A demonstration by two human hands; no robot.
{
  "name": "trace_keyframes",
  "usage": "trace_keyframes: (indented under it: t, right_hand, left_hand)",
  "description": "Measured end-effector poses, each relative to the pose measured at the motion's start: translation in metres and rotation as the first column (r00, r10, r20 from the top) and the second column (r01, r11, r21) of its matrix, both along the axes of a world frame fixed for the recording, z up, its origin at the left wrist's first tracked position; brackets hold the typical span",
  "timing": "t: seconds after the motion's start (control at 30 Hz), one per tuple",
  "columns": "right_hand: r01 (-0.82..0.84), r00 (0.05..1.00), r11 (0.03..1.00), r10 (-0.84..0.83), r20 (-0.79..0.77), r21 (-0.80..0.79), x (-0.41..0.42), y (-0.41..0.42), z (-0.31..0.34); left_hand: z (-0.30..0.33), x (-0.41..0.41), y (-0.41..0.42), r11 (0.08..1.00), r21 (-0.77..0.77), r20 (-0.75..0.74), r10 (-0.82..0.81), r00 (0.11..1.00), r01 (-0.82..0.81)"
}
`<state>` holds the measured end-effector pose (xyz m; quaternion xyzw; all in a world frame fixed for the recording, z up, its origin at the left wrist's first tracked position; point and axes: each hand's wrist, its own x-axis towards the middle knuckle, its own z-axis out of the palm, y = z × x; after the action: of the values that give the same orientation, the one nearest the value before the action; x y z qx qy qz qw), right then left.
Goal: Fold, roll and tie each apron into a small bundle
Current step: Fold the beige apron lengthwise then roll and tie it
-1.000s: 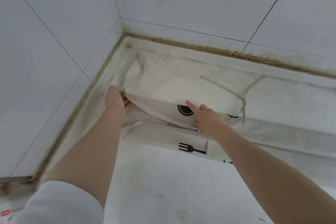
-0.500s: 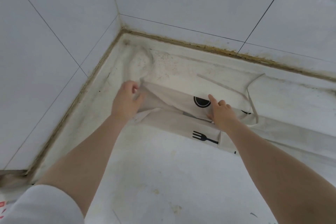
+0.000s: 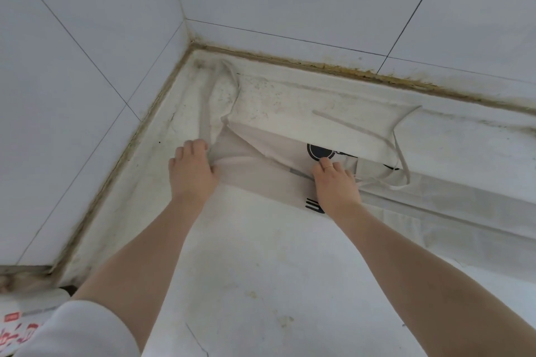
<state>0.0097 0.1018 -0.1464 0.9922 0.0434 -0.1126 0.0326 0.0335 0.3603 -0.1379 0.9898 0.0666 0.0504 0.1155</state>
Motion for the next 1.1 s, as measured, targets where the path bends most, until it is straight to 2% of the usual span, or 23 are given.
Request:
trace_keyframes:
  t: [0.03,0.1,0.2,0.27,0.33,0.37,0.4,0.43,0.47,0.5,0.53,0.57,0.63,0.67,0.73,0.77,0.8,0.87,0.9,0.93,1.0,1.03,1.1]
  right_hand:
    - [0.006,1.0,1.0,-0.006,0.004,0.0,0.0,-0.001,0.0]
    - [0.022,1.0,1.0,-0.022,0.002,0.005,0.0,-0.002,0.0]
    - [0.039,0.999,0.999,-0.039,0.002,-0.004,0.0,-0.003,-0.001]
    - [0.057,0.998,0.998,-0.057,0.007,-0.001,0.001,-0.001,-0.001]
    - [0.066,0.998,0.998,-0.066,0.017,0.011,0.0,0.001,-0.001]
    - [0.063,0.998,0.998,-0.064,0.028,0.026,-0.001,0.0,-0.001]
    - [0.061,0.997,0.996,-0.063,0.038,0.06,-0.002,-0.001,-0.002]
    - [0.065,0.996,0.992,-0.071,0.046,0.112,-0.004,-0.004,-0.003]
    - [0.077,0.995,0.984,-0.085,0.044,0.159,-0.006,-0.007,-0.004]
    - [0.084,0.995,0.979,-0.092,0.034,0.184,-0.008,-0.01,-0.006]
    - [0.08,0.996,0.98,-0.086,0.026,0.181,-0.01,-0.012,-0.008]
    - [0.068,0.997,0.984,-0.073,0.022,0.162,-0.011,-0.014,-0.01]
    - [0.052,0.998,0.988,-0.058,0.034,0.143,-0.014,-0.014,-0.015]
    - [0.048,0.997,0.987,-0.056,0.053,0.151,-0.015,-0.014,-0.018]
    - [0.044,0.995,0.984,-0.059,0.082,0.175,-0.015,-0.018,-0.022]
    - [0.035,0.993,0.983,-0.053,0.101,0.179,-0.016,-0.017,-0.022]
    - [0.023,0.992,0.983,-0.046,0.121,0.182,-0.017,-0.018,-0.024]
    - [0.005,0.989,0.979,-0.035,0.143,0.204,-0.021,-0.022,-0.027]
    - [-0.011,0.988,0.979,-0.02,0.15,0.205,-0.023,-0.023,-0.028]
    - [-0.028,0.989,0.981,-0.002,0.151,0.192,-0.026,-0.027,-0.032]
    - [-0.038,0.982,0.986,0.007,0.188,0.162,-0.036,-0.042,-0.039]
    - [-0.017,0.976,0.986,-0.021,0.217,0.169,-0.043,-0.055,-0.043]
    - [0.067,0.968,0.974,-0.116,0.225,0.216,-0.057,-0.079,-0.043]
  left_hand:
    - [0.001,0.0,0.004,0.986,-0.119,0.044,0.119,0.992,-0.113]
    - [0.001,0.005,0.007,0.862,-0.41,-0.001,0.327,0.945,-0.299]
    - [-0.002,0.01,0.003,0.657,-0.685,-0.107,0.337,0.935,-0.315]
    - [0.004,0.011,-0.004,0.347,-0.885,-0.197,0.326,0.925,-0.311]
    - [0.01,0.011,-0.004,0.014,-0.943,-0.318,0.26,0.912,-0.332]
    - [0.012,0.012,-0.003,-0.078,-0.936,-0.352,0.227,0.908,-0.343]
    - [0.014,0.013,-0.001,-0.084,-0.932,-0.363,0.227,0.904,-0.353]
    - [0.013,0.017,0.001,0.008,-0.931,-0.351,0.254,0.901,-0.365]
    - [0.011,0.019,0.004,0.198,-0.901,-0.321,0.292,0.901,-0.385]
    - [0.009,0.021,0.007,0.42,-0.81,-0.281,0.337,0.899,-0.41]
    - [0.007,0.021,0.009,0.592,-0.676,-0.258,0.369,0.893,-0.44]
    - [0.005,0.02,0.008,0.697,-0.542,-0.259,0.393,0.882,-0.47]
    - [0.006,0.017,-0.006,0.774,-0.373,-0.263,0.441,0.858,-0.512]
    - [0.006,0.015,-0.016,0.819,-0.313,-0.202,0.438,0.876,-0.482]
    - [0.005,0.01,-0.046,0.954,-0.168,-0.045,0.243,0.969,-0.247]
    - [0.005,0.007,-0.06,0.992,-0.103,0.001,0.067,0.998,-0.066]
    - [0.004,0.004,-0.077,0.991,-0.051,0.021,-0.125,0.992,0.126]
    - [-0.005,0.002,-0.109,0.89,-0.026,-0.005,-0.456,0.89,0.456]
    - [-0.011,0.0,-0.119,0.826,-0.018,-0.073,-0.563,0.823,0.563]
    - [-0.021,-0.001,-0.128,0.779,-0.005,-0.153,-0.62,0.77,0.627]
    - [-0.038,-0.002,-0.133,0.77,0.025,-0.257,-0.611,0.749,0.637]
    - [-0.042,-0.003,-0.134,0.781,0.024,-0.247,-0.6,0.761,0.624]
    - [-0.047,-0.005,-0.131,0.799,0.031,-0.125,-0.594,0.795,0.601]
